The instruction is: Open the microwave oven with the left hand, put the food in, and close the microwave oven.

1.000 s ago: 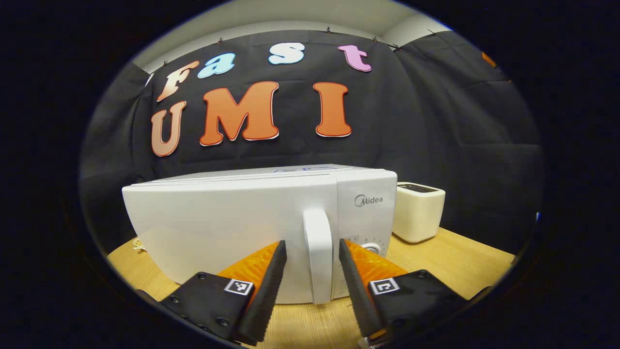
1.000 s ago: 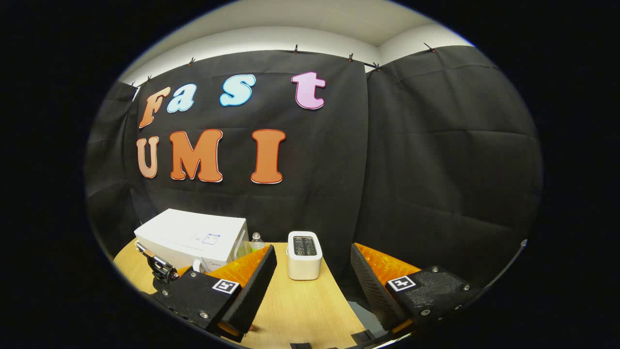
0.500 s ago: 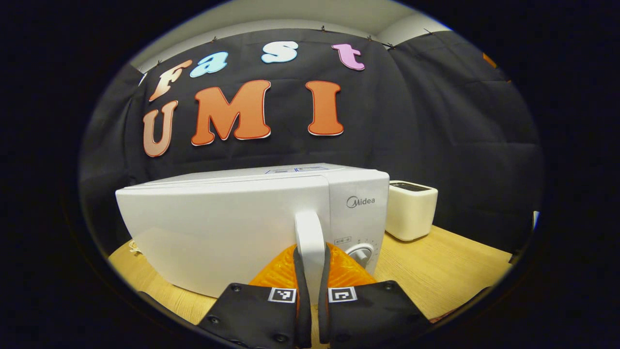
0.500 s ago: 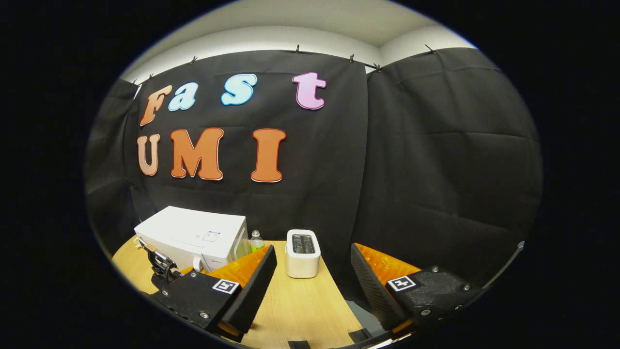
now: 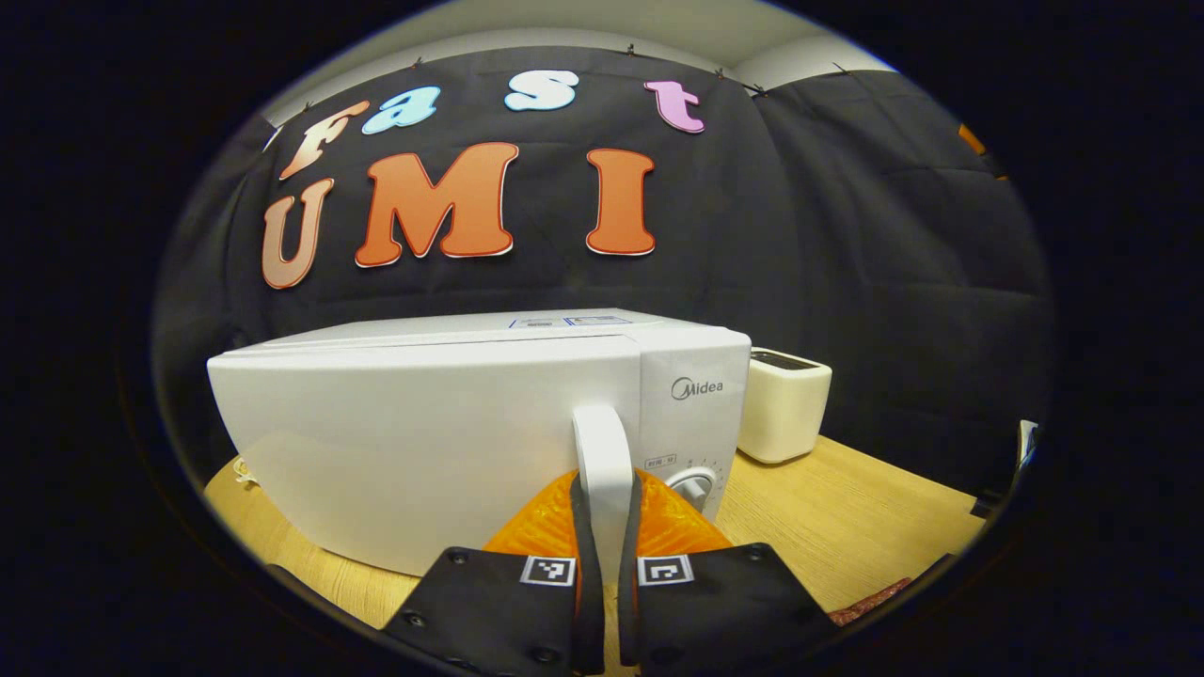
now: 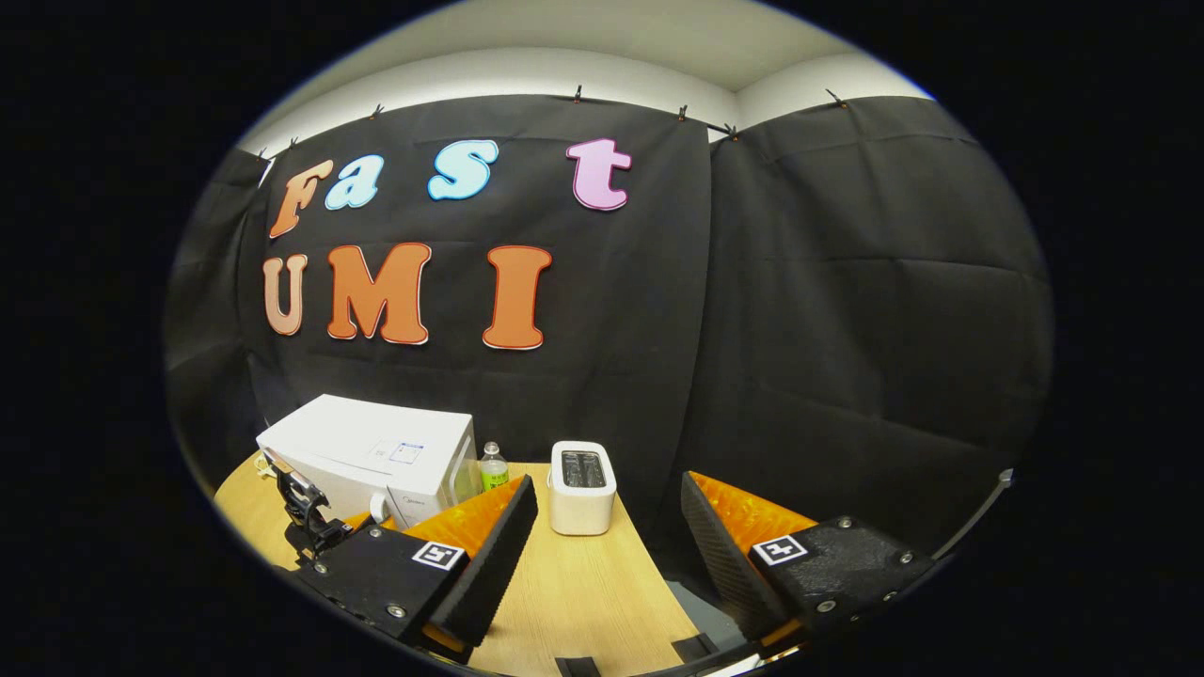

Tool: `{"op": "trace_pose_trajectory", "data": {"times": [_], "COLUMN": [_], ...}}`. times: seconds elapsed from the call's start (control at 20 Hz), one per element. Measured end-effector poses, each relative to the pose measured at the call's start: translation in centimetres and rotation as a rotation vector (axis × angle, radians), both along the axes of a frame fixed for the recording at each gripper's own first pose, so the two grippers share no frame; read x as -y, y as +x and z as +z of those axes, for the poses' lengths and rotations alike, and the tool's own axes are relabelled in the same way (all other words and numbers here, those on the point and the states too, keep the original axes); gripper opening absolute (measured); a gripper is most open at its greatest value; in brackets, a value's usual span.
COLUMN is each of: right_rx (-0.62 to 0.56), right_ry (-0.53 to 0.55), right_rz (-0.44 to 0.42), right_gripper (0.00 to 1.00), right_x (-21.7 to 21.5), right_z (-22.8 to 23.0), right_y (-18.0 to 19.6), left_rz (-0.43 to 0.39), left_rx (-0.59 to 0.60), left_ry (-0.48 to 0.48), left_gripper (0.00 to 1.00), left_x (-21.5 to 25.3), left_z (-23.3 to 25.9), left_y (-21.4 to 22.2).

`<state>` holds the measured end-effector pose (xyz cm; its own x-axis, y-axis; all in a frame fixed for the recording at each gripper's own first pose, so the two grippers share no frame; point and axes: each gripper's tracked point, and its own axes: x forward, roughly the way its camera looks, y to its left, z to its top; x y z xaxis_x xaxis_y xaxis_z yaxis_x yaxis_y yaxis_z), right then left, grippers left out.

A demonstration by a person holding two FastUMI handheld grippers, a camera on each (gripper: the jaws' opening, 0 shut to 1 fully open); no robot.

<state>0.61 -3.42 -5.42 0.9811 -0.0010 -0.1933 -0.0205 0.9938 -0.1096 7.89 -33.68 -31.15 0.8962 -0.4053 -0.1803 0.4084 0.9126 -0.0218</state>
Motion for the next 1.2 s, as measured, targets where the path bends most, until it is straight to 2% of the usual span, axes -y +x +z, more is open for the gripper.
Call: {"op": "trace_pose_trajectory", "data": {"times": [0.15, 0.25, 0.3, 0.35, 0.5, 0.6, 0.7, 0.8, 0.85, 1.0, 1.2], "right_rx": [-0.014, -0.019, -0.015, -0.019, -0.022, -0.031, -0.030, -0.024, -0.021, -0.022, -0.038], "right_ry": [0.005, -0.009, -0.011, -0.005, 0.038, 0.065, 0.062, 0.062, 0.072, 0.104, 0.114], "right_rz": [0.010, 0.014, 0.018, 0.030, 0.084, 0.149, 0.210, 0.262, 0.288, 0.367, 0.470], "right_gripper": [0.96, 0.96, 0.96, 0.96, 0.95, 0.96, 0.96, 0.96, 0.96, 0.95, 0.96], "right_x": [-0.5, -0.7, -0.9, -1.3, -4.3, -7.6, -10.5, -13.2, -14.7, -19.1, -25.3], "right_z": [-0.4, -0.8, -0.8, -0.9, -1.4, -1.8, -1.9, -1.6, -1.5, -1.3, -1.8], "right_y": [0.0, 0.1, 0.3, 0.5, 1.1, 1.1, 1.0, 0.9, 0.7, 0.2, -1.0], "left_rz": [0.004, 0.000, -0.011, -0.035, -0.090, -0.122, -0.135, -0.126, -0.108, -0.049, 0.043], "left_rx": [-0.001, -0.020, 0.040, 0.041, -0.033, -0.048, -0.055, -0.073, -0.080, -0.087, -0.091], "left_ry": [0.012, -0.014, -0.006, 0.042, -0.030, -0.025, -0.009, -0.001, 0.001, 0.017, 0.043], "left_gripper": [0.10, 0.10, 0.07, 0.07, 0.06, 0.04, 0.07, 0.10, 0.07, 0.08, 0.13], "left_x": [-0.1, -0.6, -1.2, -1.9, -3.8, -5.3, -7.5, -9.9, -11.3, -15.4, -21.5], "left_z": [0.0, -0.3, 0.9, 0.6, 0.4, 0.7, 0.8, 0.8, 0.9, 0.9, 0.8], "left_y": [-0.1, -2.5, -3.8, -5.4, -8.6, -10.8, -13.0, -15.0, -16.0, -18.2, -20.6]}}
